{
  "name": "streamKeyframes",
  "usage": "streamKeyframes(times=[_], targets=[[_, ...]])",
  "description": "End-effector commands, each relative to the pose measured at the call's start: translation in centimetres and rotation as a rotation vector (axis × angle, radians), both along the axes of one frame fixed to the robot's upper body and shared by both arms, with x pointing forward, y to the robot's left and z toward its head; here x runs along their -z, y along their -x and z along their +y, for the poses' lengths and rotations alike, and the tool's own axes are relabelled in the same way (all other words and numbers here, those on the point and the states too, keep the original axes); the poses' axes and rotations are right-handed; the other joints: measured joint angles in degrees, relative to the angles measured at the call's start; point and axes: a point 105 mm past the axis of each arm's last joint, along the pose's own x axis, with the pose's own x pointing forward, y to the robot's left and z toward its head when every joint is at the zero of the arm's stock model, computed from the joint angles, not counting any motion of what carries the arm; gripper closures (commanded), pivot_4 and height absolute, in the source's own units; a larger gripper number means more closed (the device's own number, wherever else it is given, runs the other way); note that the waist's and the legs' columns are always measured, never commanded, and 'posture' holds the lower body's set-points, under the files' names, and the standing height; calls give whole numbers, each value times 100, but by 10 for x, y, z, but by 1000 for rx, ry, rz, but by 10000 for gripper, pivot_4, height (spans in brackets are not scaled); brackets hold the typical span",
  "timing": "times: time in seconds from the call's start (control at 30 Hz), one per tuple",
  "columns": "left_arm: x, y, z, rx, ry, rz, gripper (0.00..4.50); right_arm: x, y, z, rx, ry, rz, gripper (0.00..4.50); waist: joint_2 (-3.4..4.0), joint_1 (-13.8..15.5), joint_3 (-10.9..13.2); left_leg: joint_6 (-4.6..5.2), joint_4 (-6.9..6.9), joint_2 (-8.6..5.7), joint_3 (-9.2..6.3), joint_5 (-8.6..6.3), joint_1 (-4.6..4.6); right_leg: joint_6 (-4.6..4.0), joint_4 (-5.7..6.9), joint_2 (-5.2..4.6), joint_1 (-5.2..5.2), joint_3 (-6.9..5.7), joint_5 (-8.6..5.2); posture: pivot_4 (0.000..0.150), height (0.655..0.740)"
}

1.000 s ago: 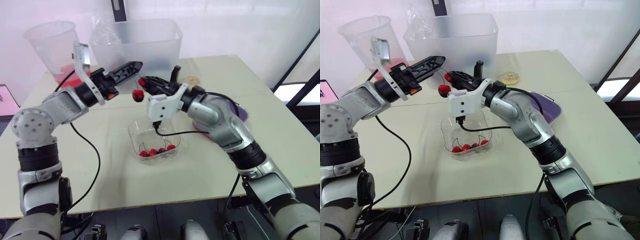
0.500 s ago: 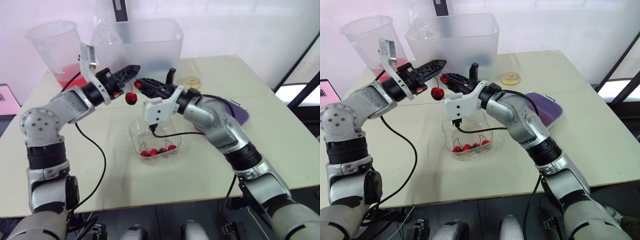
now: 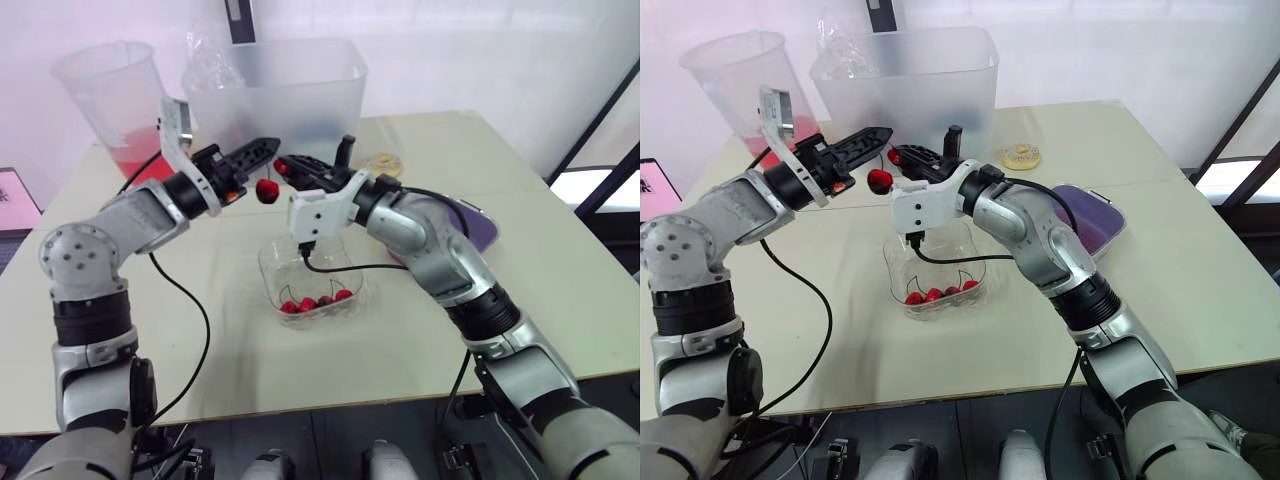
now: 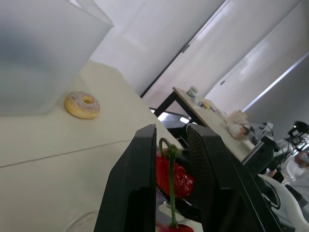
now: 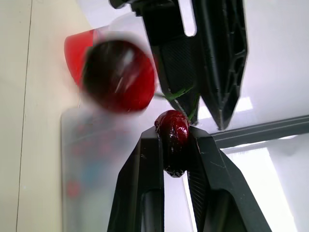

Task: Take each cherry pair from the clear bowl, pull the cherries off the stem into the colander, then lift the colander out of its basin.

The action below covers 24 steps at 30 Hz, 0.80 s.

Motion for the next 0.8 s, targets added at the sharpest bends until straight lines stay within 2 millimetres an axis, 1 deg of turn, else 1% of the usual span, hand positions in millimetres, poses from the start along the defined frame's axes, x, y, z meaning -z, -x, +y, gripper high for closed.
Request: streamKeyframes(times=[0.03, 0.07, 0.1, 0.13, 0.33, 0.43, 0.5, 0.53, 0.57, 0.6, 0.63, 0.67, 0.73, 0.8], targets=[[-13, 4, 8, -19, 12, -57, 34289, -15, 9, 3, -33, -35, -32, 40839, 0, 0, 0, 0, 0, 0, 0, 0, 0, 0, 0, 0, 0, 0, 0, 1500, 7400], [-13, 4, 8, -21, 12, -56, 39645, -15, 10, 4, -35, -34, -31, 40839, 0, 0, 0, 0, 0, 0, 0, 0, 0, 0, 0, 0, 0, 0, 0, 1500, 7400], [-13, 5, 7, -13, 11, -65, 42830, -14, 10, 5, -42, -31, -21, 40839, 0, 0, 0, 0, 0, 0, 0, 0, 0, 0, 0, 0, 0, 0, 0, 1500, 7400], [-14, 5, 7, -10, 14, -70, 44011, -13, 11, 5, -47, -29, -15, 40839, 0, 0, 0, 0, 0, 0, 0, 0, 0, 0, 0, 0, 0, 0, 0, 1500, 7400], [-17, 4, 7, -4, 29, -78, 44011, -12, 12, 7, -56, -23, -2, 40839, 0, -1, 0, 0, 0, 1, 0, 0, 0, 0, 0, 0, 0, 0, 0, 1500, 7400], [-17, 4, 7, -4, 30, -78, 44011, -13, 15, 6, -88, -54, 41, 40839, 0, -1, 0, 0, 1, 1, 0, 0, 0, 0, 0, 0, 0, 0, 0, 1500, 7400], [-18, 3, 8, -4, 30, -78, 45000, -15, 16, 4, -98, -70, 50, 32731, 0, -1, 0, 0, 1, 2, -1, 0, 0, 0, 0, -1, 0, 0, 0, 1500, 7400], [-18, 3, 8, -4, 30, -78, 45000, -15, 16, 4, -99, -70, 51, 29437, 0, -1, 0, 0, 1, 2, -1, 0, 0, 0, 0, -1, 0, 0, 0, 1500, 7400], [-18, 4, 8, -1, 28, -81, 45000, -12, 17, 1, -101, -57, 57, 25242, 0, 0, 0, 0, 1, 2, -1, 0, 0, 0, 0, -1, 0, 0, 0, 1500, 7400], [-18, 4, 8, 1, 27, -83, 45000, -10, 18, 0, -104, -48, 61, 19655, 0, 2, 0, 0, 1, 2, -1, 0, 0, 0, 0, -1, 0, 0, 0, 1500, 7400], [-19, 4, 8, 3, 26, -85, 45000, -8, 18, -4, -101, -36, 71, 15171, 0, 5, 0, 0, 1, 2, -1, 0, 0, 0, 1, -1, 1, 0, 0, 1500, 7400], [-19, 4, 9, 4, 24, -86, 45000, -5, 17, -8, -97, -28, 80, 9281, 0, 8, 0, 0, 1, 2, -2, 0, 0, 0, 1, -2, 1, 0, 0, 1500, 7400], [-21, 6, 10, 21, 3, -95, 45000, -2, 13, -25, -72, -30, 133, 394, -1, 12, 0, 0, 1, 1, -2, 0, 0, 0, 1, -2, 3, 0, 0, 1500, 7400], [-23, 9, 10, 55, -32, -119, 45000, 0, 5, -44, -33, -59, 219, 394, -1, 13, 0, 0, 0, 0, -3, 0, 0, 0, 0, -2, 4, 0, 0, 1500, 7400]])
